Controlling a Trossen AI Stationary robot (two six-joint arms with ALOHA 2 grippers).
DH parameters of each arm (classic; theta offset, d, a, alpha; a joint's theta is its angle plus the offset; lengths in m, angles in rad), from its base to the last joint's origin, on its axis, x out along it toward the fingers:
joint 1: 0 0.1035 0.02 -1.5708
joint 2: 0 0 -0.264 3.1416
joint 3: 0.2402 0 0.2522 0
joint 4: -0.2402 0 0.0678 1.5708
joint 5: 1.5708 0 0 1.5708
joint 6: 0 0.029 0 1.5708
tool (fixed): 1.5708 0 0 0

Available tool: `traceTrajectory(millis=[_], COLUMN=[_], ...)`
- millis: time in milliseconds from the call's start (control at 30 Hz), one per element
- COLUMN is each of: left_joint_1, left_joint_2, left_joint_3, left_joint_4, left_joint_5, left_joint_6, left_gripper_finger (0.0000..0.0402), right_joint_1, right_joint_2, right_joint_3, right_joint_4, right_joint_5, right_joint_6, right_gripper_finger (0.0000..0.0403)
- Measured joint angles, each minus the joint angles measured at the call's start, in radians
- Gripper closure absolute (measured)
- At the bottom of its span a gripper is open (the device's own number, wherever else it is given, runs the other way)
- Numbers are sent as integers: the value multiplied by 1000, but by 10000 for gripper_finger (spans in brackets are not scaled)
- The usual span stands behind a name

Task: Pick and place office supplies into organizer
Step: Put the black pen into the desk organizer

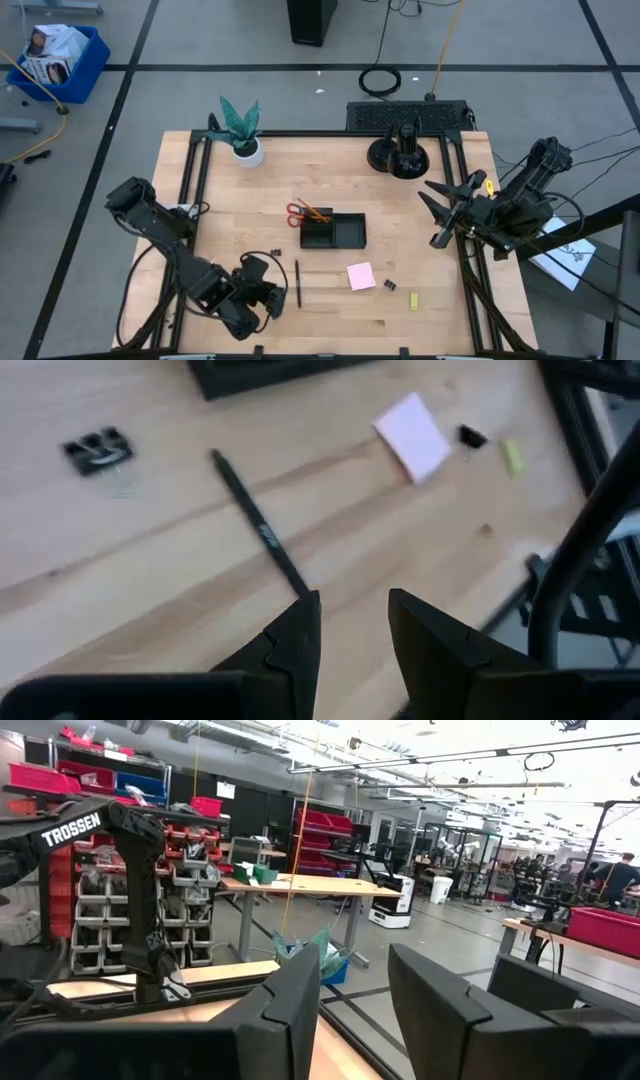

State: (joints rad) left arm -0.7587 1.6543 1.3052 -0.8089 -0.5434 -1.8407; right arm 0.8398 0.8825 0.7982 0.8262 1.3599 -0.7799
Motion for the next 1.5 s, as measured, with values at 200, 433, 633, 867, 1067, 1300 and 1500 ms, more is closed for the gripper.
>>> traceTrajectory(millis=[200,433,633,867,1067,1300,1500], left_joint_1=[24,51,60,57,56,56,57], left_joint_2=[0,2,6,6,6,6,6], left_joint_3=[0,0,0,0,0,0,0], left_joint_4=[-102,-128,-126,-124,-108,-21,14], left_joint_5=[74,112,127,127,127,126,101], left_joint_6=[-74,-97,-135,-145,-145,-103,-62], left_gripper_finger=[277,277,277,277,277,277,277], right_joint_1=[0,0,0,0,0,0,0], right_joint_2=[0,0,0,0,0,0,0], right_joint_3=[0,0,0,0,0,0,0], right_joint_4=[0,0,0,0,0,0,0], right_joint_5=[-2,-3,-3,-4,-4,-4,-4], right_joint_6=[0,-19,-20,-19,-18,-18,-18], right_gripper_finger=[287,287,287,287,287,287,287])
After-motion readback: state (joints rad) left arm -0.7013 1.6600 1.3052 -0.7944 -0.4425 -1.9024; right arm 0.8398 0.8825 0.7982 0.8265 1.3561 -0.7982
